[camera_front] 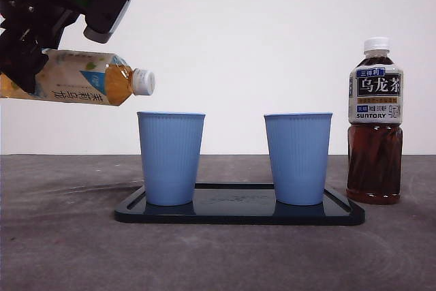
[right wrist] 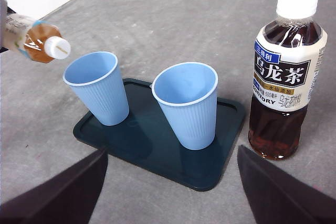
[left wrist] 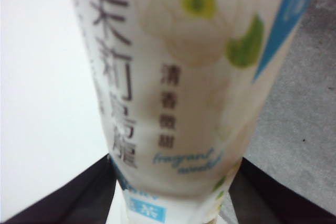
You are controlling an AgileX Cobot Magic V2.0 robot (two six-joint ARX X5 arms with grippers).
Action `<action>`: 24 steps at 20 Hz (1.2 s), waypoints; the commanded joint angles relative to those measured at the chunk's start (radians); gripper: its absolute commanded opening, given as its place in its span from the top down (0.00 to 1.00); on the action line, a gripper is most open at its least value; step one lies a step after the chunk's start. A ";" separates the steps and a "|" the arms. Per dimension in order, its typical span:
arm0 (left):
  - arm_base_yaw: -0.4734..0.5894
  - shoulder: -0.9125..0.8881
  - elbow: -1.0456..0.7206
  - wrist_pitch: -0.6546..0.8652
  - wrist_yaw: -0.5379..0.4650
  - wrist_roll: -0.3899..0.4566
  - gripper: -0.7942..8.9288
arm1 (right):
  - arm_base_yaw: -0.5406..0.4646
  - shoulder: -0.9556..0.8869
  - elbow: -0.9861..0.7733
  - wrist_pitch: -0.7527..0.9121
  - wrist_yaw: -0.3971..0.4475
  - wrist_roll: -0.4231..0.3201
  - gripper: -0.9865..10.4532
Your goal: Pour the drink into the cup
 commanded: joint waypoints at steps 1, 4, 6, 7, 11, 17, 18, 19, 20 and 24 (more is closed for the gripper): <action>-0.009 0.006 0.039 0.031 -0.023 -0.003 0.64 | 0.006 0.001 0.009 0.007 -0.003 -0.012 0.57; -0.010 0.006 0.039 0.033 -0.023 -0.007 0.69 | 0.006 0.001 0.009 0.007 -0.003 -0.013 0.57; -0.012 0.006 0.039 0.072 -0.022 -0.037 0.82 | 0.006 0.001 0.009 0.007 -0.003 -0.015 0.57; -0.012 0.005 0.039 0.111 -0.020 -0.051 0.88 | 0.006 0.001 0.009 0.007 -0.003 -0.015 0.57; -0.017 -0.010 0.040 0.195 0.014 -0.073 0.91 | 0.006 0.001 0.009 0.007 0.002 -0.022 0.57; 0.026 -0.109 0.040 0.243 0.132 -0.539 0.91 | 0.006 0.001 0.009 0.003 0.002 -0.023 0.57; 0.039 -0.128 0.040 0.243 0.170 -0.608 0.91 | 0.006 0.001 0.009 0.000 0.002 -0.023 0.57; 0.056 -0.152 0.040 0.242 0.211 -0.696 0.91 | 0.006 0.001 0.009 0.000 0.002 -0.023 0.57; 0.072 -0.173 0.040 0.240 0.257 -0.765 0.91 | 0.006 0.001 0.009 0.000 0.002 -0.023 0.57; 0.153 -0.249 0.038 0.245 0.528 -1.088 0.91 | 0.006 0.001 0.009 0.000 0.010 -0.023 0.57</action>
